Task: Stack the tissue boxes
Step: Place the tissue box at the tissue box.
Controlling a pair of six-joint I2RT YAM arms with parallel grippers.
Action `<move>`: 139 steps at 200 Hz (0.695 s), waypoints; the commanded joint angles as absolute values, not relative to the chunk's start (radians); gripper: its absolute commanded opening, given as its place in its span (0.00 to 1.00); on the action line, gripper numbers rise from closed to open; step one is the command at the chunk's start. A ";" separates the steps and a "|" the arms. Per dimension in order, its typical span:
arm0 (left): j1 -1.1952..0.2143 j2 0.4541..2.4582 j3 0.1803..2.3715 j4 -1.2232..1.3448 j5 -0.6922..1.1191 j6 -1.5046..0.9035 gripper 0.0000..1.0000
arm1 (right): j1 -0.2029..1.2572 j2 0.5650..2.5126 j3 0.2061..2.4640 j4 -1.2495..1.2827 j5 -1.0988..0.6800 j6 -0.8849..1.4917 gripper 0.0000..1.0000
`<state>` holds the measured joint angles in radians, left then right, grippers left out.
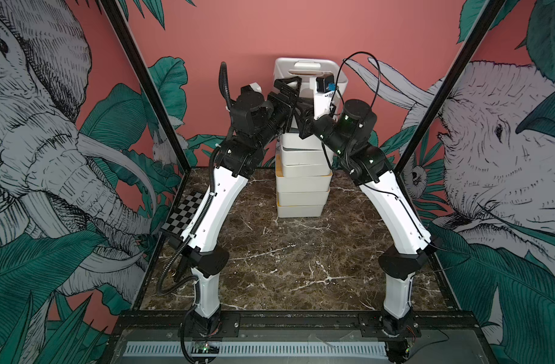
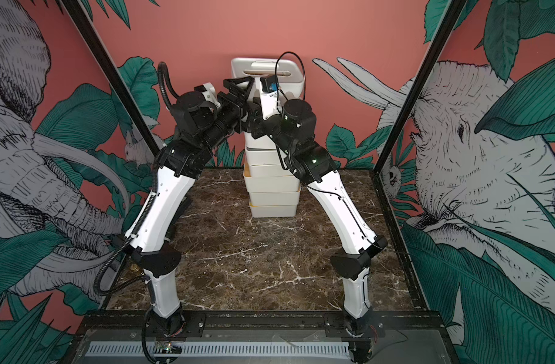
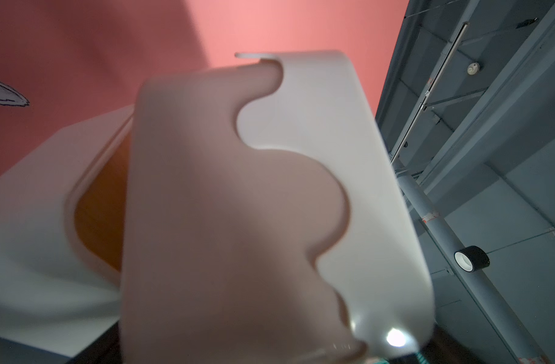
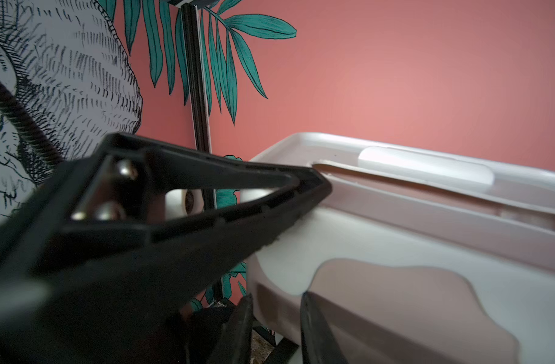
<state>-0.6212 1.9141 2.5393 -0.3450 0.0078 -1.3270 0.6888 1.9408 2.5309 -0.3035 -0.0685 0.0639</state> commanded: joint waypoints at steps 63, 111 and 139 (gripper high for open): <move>-0.629 1.819 2.475 -0.273 0.019 -1.300 1.00 | 0.688 2.048 2.739 -0.289 -0.070 0.063 0.30; -0.625 1.677 2.242 -0.217 -0.077 -1.280 0.99 | 0.640 2.031 2.671 -0.252 -0.161 0.096 0.32; -0.617 1.634 2.183 -0.188 -0.097 -1.275 1.00 | 0.622 2.034 2.674 -0.235 -0.234 0.097 0.34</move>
